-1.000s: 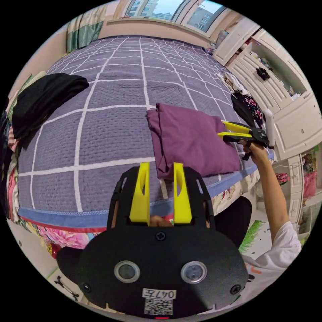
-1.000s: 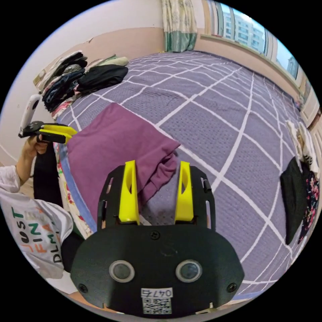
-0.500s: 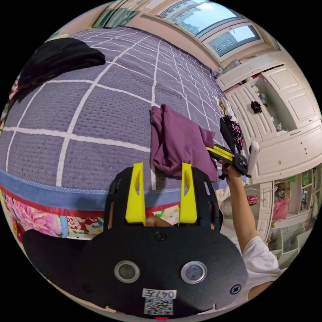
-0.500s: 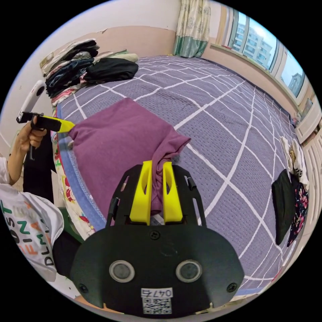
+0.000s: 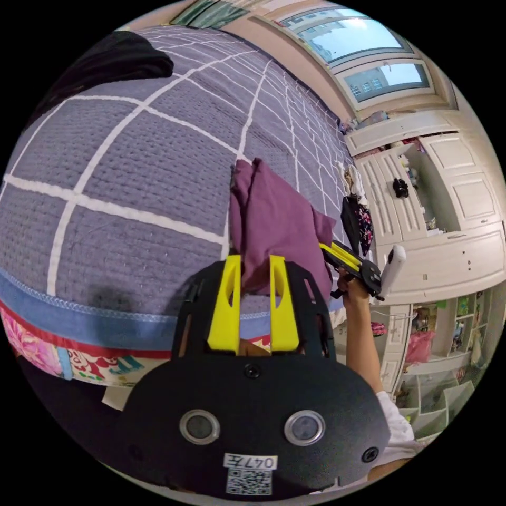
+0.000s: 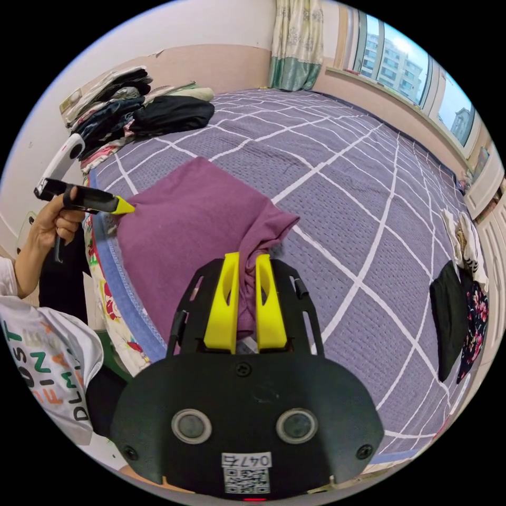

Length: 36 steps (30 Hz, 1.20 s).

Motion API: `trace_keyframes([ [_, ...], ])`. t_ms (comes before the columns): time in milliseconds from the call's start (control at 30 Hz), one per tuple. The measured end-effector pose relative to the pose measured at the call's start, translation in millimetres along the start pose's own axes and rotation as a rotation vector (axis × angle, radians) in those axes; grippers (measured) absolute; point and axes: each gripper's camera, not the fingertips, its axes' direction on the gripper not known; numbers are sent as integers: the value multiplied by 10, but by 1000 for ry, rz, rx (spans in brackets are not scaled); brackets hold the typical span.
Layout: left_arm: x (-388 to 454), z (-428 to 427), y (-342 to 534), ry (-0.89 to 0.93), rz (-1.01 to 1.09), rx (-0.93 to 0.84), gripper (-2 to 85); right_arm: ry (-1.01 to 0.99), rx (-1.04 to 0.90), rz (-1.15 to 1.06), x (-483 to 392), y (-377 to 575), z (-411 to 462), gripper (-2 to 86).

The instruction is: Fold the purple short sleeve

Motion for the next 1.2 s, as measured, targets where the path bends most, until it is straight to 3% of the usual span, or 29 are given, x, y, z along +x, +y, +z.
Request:
trace_keyframes([
  [267, 458, -431, 576, -103, 227, 185, 35, 138, 59, -91, -577, -11, -88, 12],
  [433, 647, -1136, 888, -199, 312, 355, 36, 243, 145, -223, -1199, -462, -265, 11],
  [733, 195, -2737, 492, -371, 230, 650, 38, 180, 334, -387, -2260, -2581, 12, 12],
  [900, -288, -3163, 18, -451, 118, 742, 44, 159, 357, -439, -2856, -3870, 798, 12],
  [1000, -766, -3106, -292, -467, 7, 697, 51, 110, 321, -427, -3041, -4330, 1435, 14],
  [1100, -1070, -2908, -488, -461, -73, 592, 63, 65, 241, -423, -3167, -4540, 2121, 22],
  [1200, -872, -2807, -431, -596, -4, 585, 76, 62, 173, -445, -3248, -4532, 2644, 52],
])
